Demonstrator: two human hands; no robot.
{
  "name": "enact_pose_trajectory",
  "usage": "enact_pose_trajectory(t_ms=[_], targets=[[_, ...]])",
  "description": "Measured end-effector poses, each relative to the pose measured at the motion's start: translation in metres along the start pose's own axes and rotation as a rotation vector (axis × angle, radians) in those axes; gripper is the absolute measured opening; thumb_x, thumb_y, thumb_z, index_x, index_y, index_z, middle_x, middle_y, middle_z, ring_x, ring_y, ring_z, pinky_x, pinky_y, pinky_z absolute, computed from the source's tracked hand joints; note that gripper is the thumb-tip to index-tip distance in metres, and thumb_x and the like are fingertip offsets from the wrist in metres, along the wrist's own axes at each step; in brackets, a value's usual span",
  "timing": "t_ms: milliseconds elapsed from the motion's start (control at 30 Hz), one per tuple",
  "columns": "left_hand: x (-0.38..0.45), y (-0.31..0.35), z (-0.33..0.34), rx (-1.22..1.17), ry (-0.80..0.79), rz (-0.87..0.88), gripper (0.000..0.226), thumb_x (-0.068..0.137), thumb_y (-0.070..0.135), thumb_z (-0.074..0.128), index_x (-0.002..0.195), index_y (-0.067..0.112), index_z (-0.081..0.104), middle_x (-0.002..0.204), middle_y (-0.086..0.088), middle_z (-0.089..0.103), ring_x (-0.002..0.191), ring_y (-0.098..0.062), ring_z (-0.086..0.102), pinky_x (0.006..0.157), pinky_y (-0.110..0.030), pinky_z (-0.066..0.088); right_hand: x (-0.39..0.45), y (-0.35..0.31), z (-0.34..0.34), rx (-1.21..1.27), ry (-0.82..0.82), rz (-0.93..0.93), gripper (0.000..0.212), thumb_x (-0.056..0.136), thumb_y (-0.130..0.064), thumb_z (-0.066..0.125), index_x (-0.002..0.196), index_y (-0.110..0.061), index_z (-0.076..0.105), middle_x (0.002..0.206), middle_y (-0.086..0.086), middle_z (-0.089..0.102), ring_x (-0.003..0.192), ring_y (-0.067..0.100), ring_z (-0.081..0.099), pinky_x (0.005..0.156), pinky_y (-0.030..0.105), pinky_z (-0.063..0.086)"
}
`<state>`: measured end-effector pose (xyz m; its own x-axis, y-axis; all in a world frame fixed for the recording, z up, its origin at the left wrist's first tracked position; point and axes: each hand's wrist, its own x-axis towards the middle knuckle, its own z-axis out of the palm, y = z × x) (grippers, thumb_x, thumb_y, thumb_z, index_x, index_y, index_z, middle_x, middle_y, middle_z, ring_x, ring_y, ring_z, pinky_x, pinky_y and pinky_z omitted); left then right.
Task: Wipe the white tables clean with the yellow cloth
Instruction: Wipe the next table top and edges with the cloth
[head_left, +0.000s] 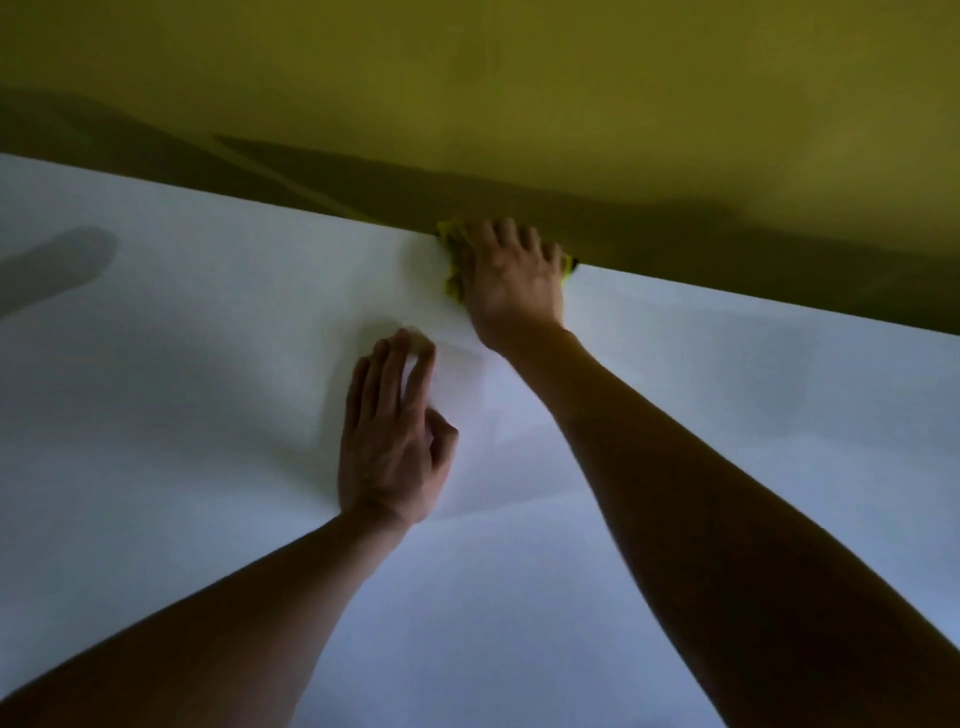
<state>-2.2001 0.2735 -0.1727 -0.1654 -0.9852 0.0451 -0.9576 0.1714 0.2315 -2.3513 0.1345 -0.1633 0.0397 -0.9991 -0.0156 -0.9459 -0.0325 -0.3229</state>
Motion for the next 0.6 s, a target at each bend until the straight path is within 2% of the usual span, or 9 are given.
enact_pose_trajectory(t_ms=[167,267,367,467,600], targets=[[0.0,-0.002,0.005,0.025,0.016,-0.001,0.069,0.092,0.024,0.04,0.158,0.009,0.036,0.166,-0.018,0.03,0.155,-0.036,0.027,0.129,-0.049,0.019,-0.05,0.113,-0.032,-0.096,0.117,0.119,0.035,0.098,-0.04,0.035,0.116,-0.018,0.055,0.111,0.015,0.058,0.102,0.036,0.054,0.084,0.045,0.038],[0.0,-0.003,0.007,0.029,0.026,-0.004,0.07,0.091,0.025,0.039,0.159,0.01,0.036,0.166,-0.017,0.03,0.156,-0.035,0.025,0.129,-0.048,0.017,-0.054,0.124,-0.034,-0.104,0.17,0.207,0.03,0.1,-0.035,0.037,0.109,-0.014,0.056,0.106,0.017,0.058,0.098,0.037,0.054,0.082,0.044,0.036],[0.001,-0.004,0.006,0.031,0.031,-0.003,0.069,0.091,0.026,0.038,0.158,0.009,0.036,0.166,-0.018,0.03,0.156,-0.035,0.025,0.129,-0.048,0.017,-0.043,0.092,-0.027,-0.097,0.127,0.254,0.035,0.099,-0.04,0.037,0.114,-0.016,0.058,0.111,0.016,0.058,0.103,0.036,0.053,0.087,0.046,0.036],[-0.001,-0.005,0.005,0.022,0.024,0.003,0.068,0.092,0.024,0.039,0.158,0.008,0.037,0.166,-0.019,0.031,0.155,-0.038,0.027,0.129,-0.05,0.018,-0.02,0.032,-0.01,-0.082,0.04,0.148,0.039,0.093,-0.044,0.047,0.122,-0.02,0.056,0.119,0.014,0.057,0.11,0.035,0.052,0.09,0.048,0.035],[-0.001,-0.005,0.004,0.05,-0.002,0.004,0.07,0.092,0.028,0.038,0.159,0.008,0.035,0.166,-0.019,0.03,0.155,-0.037,0.027,0.129,-0.049,0.017,0.01,-0.037,0.011,0.005,-0.008,0.049,0.036,0.099,-0.043,0.042,0.124,-0.018,0.051,0.123,0.009,0.056,0.115,0.033,0.05,0.093,0.048,0.035]])
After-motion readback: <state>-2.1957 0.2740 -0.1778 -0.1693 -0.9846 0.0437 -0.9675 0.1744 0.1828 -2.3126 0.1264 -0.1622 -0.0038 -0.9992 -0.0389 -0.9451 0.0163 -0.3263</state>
